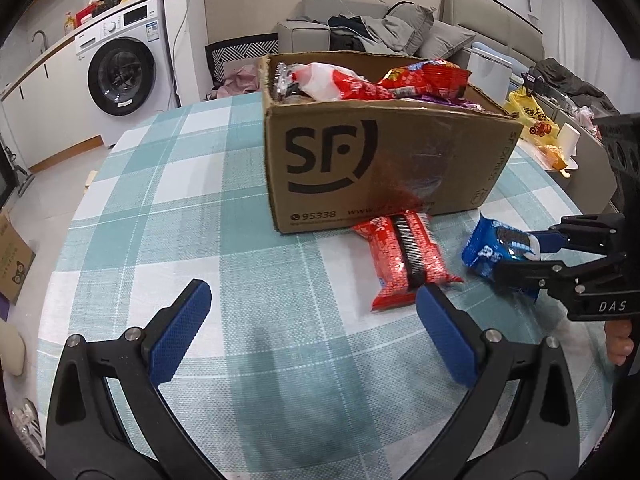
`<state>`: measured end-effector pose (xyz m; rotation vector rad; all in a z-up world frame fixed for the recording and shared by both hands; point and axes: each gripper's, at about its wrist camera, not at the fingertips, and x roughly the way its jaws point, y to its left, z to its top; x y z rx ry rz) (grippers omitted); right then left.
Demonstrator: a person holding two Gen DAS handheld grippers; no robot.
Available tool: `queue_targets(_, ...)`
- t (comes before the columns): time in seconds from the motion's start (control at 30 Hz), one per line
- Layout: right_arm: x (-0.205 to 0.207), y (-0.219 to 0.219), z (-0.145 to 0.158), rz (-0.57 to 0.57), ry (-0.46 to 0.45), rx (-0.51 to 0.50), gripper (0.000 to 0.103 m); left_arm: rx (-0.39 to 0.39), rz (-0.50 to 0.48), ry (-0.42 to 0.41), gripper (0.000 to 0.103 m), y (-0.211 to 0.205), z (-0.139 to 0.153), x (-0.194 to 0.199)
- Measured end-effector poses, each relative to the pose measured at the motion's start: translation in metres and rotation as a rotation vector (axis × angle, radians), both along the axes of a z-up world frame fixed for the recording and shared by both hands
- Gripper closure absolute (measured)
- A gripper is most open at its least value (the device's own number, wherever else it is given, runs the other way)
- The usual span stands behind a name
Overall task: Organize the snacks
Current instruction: 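Close the right gripper on the blue Oreo pack while the left grips the red wafer bar, then lift both held snacks and carry them over the SF box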
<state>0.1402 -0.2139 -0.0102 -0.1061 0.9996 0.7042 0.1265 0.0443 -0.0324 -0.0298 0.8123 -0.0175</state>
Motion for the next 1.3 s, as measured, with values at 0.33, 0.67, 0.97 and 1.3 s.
queue_targets(0.33,-0.004,-0.026,0.027,-0.032,-0.021,0.08,0.058,-0.033,-0.03,0.045,0.001,-0.03,-0.004,0.025)
queue_targets(0.67,0.001,-0.023,0.021,-0.046,-0.006,0.092,0.058,-0.052,-0.035,0.091,0.008,-0.047,-0.016,0.05)
queue_targets(0.97,0.003,-0.022,0.019,-0.054,-0.007,0.098,0.058,-0.059,-0.139,0.086,0.053,-0.066,-0.024,0.054)
queue_targets(1.3,0.003,-0.019,0.017,-0.052,-0.009,0.106,0.058,-0.106,-0.138,0.075,0.064,-0.061,-0.023,0.052)
